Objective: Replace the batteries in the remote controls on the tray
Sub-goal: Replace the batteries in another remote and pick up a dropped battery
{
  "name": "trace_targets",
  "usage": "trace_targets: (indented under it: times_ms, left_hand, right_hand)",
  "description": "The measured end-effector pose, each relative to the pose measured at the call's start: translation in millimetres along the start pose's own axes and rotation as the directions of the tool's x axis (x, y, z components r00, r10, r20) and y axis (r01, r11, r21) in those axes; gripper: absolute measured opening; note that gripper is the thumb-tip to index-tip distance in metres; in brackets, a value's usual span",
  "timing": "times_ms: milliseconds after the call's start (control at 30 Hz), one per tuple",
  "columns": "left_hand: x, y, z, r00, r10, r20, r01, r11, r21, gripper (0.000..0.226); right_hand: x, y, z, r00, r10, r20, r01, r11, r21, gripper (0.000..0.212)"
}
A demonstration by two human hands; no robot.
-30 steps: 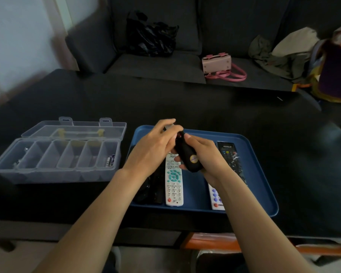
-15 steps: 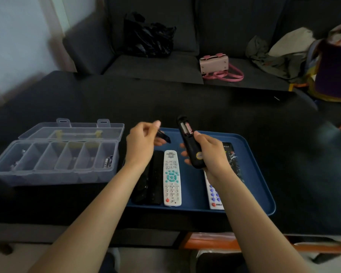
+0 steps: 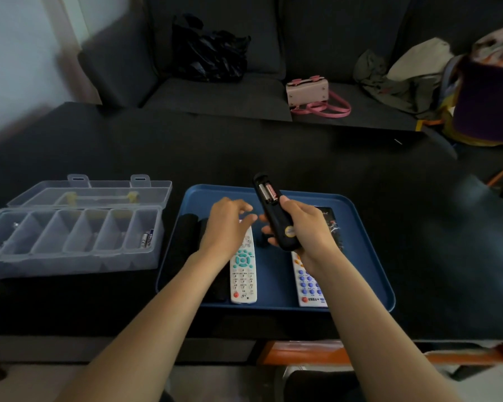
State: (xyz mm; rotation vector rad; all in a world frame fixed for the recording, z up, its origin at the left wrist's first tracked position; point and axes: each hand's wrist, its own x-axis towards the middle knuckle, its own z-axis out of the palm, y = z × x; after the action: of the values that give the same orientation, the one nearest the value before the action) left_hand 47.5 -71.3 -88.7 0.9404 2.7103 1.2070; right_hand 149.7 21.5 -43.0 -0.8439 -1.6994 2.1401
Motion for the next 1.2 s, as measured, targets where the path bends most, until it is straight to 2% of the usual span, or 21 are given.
trace_targets:
  times_ms: [100,167,233,400,533,700,900,1033,1100,1200]
  left_hand:
    - [2.1,6.6,-9.8,0.977,0.09,-0.194,-0.098,0.994,-0.036,0.021]
    - [1.1,11.1,-15.3,0.951,0.2,-0.235,-0.216,0.975,-0.043,0.022]
    - [-0.6,13.5,-17.2,0.94,0.259,-0.221,-0.267,0.964,-0.011,0.026]
    - [-2.4,12.1,-20.2,0.939,0.283,-0.197,-0.28,0.959,0.045,0.036]
    - [-4.1,7.7,-20.3,0.922,0.356,-0.15,-0.338,0.931,0.136,0.031]
    - [-5.2,6.4,-19.4,0.902,0.403,-0.152,-0.366,0.903,0.224,0.023]
    - [-2.5,0.9,-24.4,0.89,0.45,-0.069,-0.443,0.891,0.103,0.026]
    - [1.5,-6.3,-30.7,0.856,0.516,-0.029,-0.514,0.857,0.043,0.028]
    - [2.1,-6.8,-33.2,0.828,0.56,-0.035,-0.55,0.822,0.146,0.022]
    - [1.5,-6.0,-32.4,0.776,0.63,-0.022,-0.597,0.746,0.296,0.026]
  right_hand:
    - [1.1,0.8,0.6,1.0,-0.01,0.004,0.01,1.0,-0.026,0.022]
    - [1.0,1.9,2.6,1.0,-0.025,0.015,0.026,0.998,-0.052,0.022]
    - [0.6,3.6,5.6,0.999,-0.042,0.022,0.044,0.996,-0.08,0.024]
    - [-1.8,8.4,12.8,0.998,-0.059,0.008,0.06,0.986,-0.158,0.028]
    - [-3.5,11.6,19.2,0.995,-0.095,0.008,0.094,0.974,-0.205,0.023]
    - [-1.7,10.6,24.9,0.993,-0.114,-0.005,0.11,0.97,-0.215,0.028]
    - [-1.8,11.2,22.3,0.999,-0.019,-0.04,0.013,0.989,-0.15,0.029]
    - [-5.1,5.6,18.7,1.0,0.027,-0.01,-0.028,0.995,-0.099,0.028]
    - [-6.1,4.4,18.0,0.999,0.038,0.01,-0.037,0.992,-0.12,0.027]
    - [-6.5,4.6,18.0,0.998,0.059,0.019,-0.056,0.989,-0.139,0.029]
